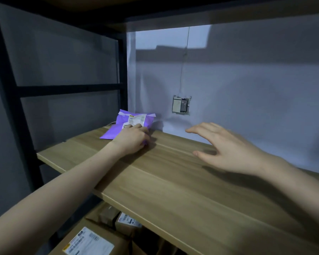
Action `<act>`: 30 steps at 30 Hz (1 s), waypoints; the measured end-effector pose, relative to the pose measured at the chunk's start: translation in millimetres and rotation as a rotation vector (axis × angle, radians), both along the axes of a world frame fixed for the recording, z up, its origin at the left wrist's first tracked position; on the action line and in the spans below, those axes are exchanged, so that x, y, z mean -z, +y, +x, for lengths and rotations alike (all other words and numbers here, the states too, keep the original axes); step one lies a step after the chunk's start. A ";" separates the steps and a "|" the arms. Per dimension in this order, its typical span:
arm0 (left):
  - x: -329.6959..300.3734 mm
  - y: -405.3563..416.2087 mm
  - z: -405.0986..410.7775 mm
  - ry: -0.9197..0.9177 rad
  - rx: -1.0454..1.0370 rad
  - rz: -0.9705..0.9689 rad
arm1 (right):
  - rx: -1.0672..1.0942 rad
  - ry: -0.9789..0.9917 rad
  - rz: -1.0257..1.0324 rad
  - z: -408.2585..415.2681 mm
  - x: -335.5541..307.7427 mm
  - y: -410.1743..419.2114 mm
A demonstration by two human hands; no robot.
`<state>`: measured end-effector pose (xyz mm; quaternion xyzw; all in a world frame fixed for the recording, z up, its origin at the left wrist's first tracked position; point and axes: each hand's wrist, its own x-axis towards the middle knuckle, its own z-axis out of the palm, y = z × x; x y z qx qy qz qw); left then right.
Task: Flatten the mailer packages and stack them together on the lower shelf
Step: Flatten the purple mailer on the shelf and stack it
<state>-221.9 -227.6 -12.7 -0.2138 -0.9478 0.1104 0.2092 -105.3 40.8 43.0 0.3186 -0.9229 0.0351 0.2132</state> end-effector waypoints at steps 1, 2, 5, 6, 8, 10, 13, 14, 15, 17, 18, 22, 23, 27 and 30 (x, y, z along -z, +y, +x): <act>2.1 1.5 -2.8 0.018 0.014 0.017 | 0.001 -0.004 0.001 -0.3 0.6 1.1; 3.7 2.9 -4.7 0.034 0.025 0.041 | 0.003 -0.006 0.002 0.1 1.3 2.7; 3.6 6.4 -1.5 0.087 0.065 0.135 | 0.022 -0.014 0.006 4.7 2.9 8.5; 1.9 8.3 2.5 0.120 0.095 0.167 | 0.028 -0.011 0.007 7.1 3.4 10.8; -5.3 14.7 16.9 0.229 0.176 0.257 | 0.049 -0.008 0.009 13.3 3.7 16.1; -14.4 24.8 37.0 0.356 0.253 0.385 | 0.078 -0.008 -0.003 21.6 2.8 22.6; -25.3 46.7 70.4 0.454 0.348 0.742 | 0.121 0.018 -0.025 40.3 1.0 34.4; -29.6 55.4 83.1 0.456 0.382 0.907 | 0.135 0.036 -0.032 47.9 0.5 39.3; -34.2 64.0 95.4 0.456 0.412 1.066 | 0.150 0.053 -0.045 56.5 -0.4 43.9; -43.2 80.3 118.2 0.443 0.450 1.335 | 0.189 0.069 -0.085 74.9 -1.3 54.5; -46.9 87.9 128.2 0.423 0.468 1.448 | 0.209 0.067 -0.114 84.4 -1.3 60.4; -53.2 119.2 161.5 0.266 0.556 1.751 | 0.245 -0.027 -0.348 122.4 2.1 87.9; -52.5 127.7 168.1 0.221 0.559 1.791 | 0.244 -0.061 -0.438 133.3 2.3 94.1; -43.0 162.9 192.2 0.052 0.574 1.854 | 0.212 -0.190 -0.802 174.1 5.6 116.4; -37.9 187.3 215.1 -0.067 0.548 1.829 | 0.223 -0.106 -0.858 201.5 7.0 130.5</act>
